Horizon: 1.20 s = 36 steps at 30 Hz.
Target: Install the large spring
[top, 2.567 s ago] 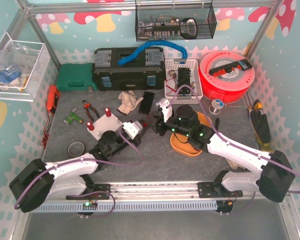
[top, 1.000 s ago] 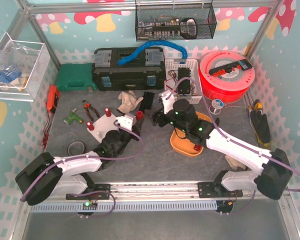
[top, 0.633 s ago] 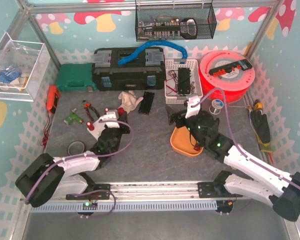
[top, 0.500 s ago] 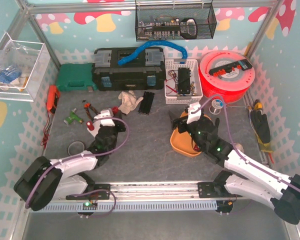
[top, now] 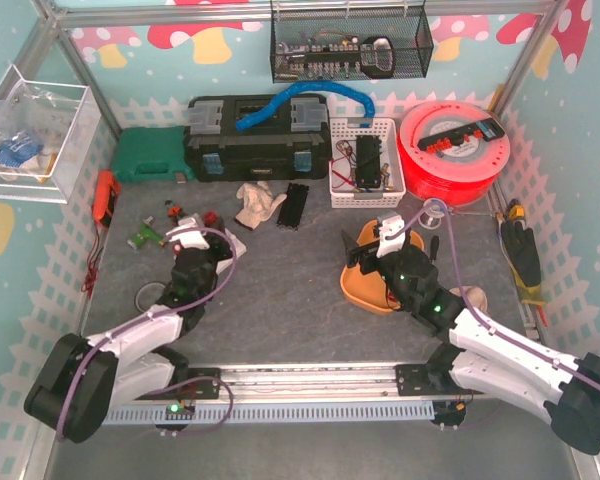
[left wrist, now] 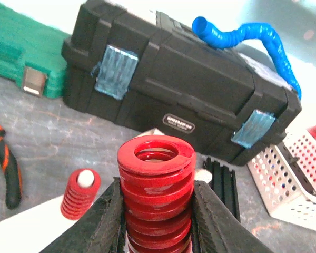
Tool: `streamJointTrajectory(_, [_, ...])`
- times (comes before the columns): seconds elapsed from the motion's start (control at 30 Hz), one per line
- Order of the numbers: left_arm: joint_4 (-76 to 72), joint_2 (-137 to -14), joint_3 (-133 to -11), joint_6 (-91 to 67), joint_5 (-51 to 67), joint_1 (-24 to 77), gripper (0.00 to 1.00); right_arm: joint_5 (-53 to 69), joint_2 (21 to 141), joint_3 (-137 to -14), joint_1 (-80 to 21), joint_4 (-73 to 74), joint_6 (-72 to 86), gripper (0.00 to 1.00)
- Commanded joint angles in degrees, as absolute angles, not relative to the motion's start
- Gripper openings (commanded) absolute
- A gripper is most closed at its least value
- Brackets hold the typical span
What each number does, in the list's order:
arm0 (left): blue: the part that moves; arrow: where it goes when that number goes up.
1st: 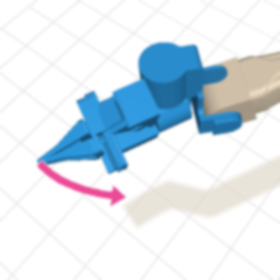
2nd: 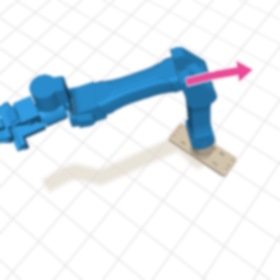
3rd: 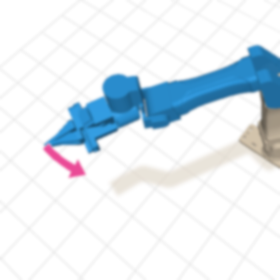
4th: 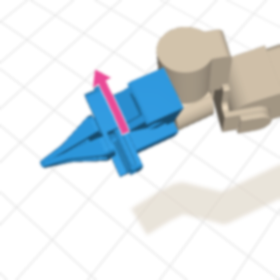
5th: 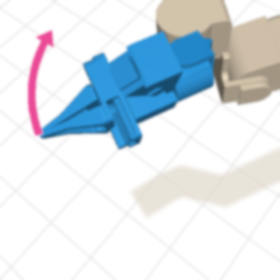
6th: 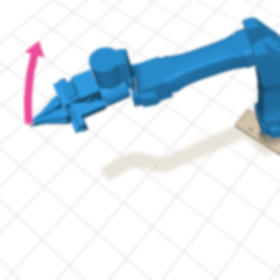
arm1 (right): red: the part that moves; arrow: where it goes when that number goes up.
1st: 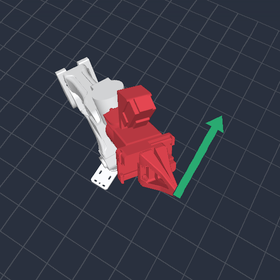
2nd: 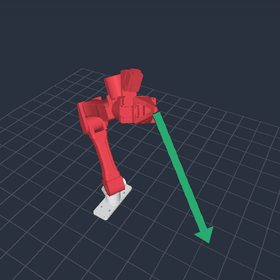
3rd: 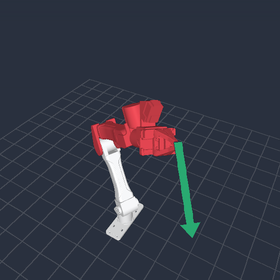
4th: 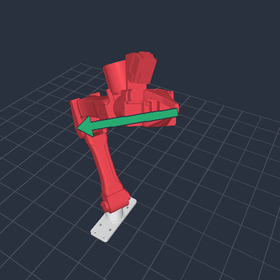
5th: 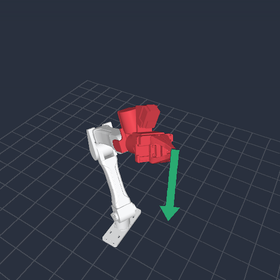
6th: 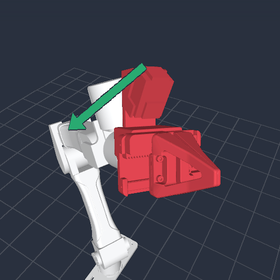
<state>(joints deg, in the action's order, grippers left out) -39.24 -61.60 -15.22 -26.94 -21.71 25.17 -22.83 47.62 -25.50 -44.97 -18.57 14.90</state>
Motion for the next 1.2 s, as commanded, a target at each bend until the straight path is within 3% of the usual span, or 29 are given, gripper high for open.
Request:
streamJointTrajectory(0.0, [-42.71, -64.49, -14.37, -29.04, -14.5, 22.66, 0.0, -22.31, 45.7, -24.69, -44.56, -21.43, 14.15, 0.99])
streamJointTrajectory(0.23, [-44.84, -71.1, -16.64, -29.6, -10.12, 21.93, 0.0, -22.7, 44.63, -24.17, -44.47, -21.44, 13.73, 0.99])
streamJointTrajectory(1.17, [-54.32, -81.36, -15.63, -25.97, -13.07, 22.48, 0.0, -22.62, 42.96, -23.4, -44.12, -21.74, 12.88, 0.99])
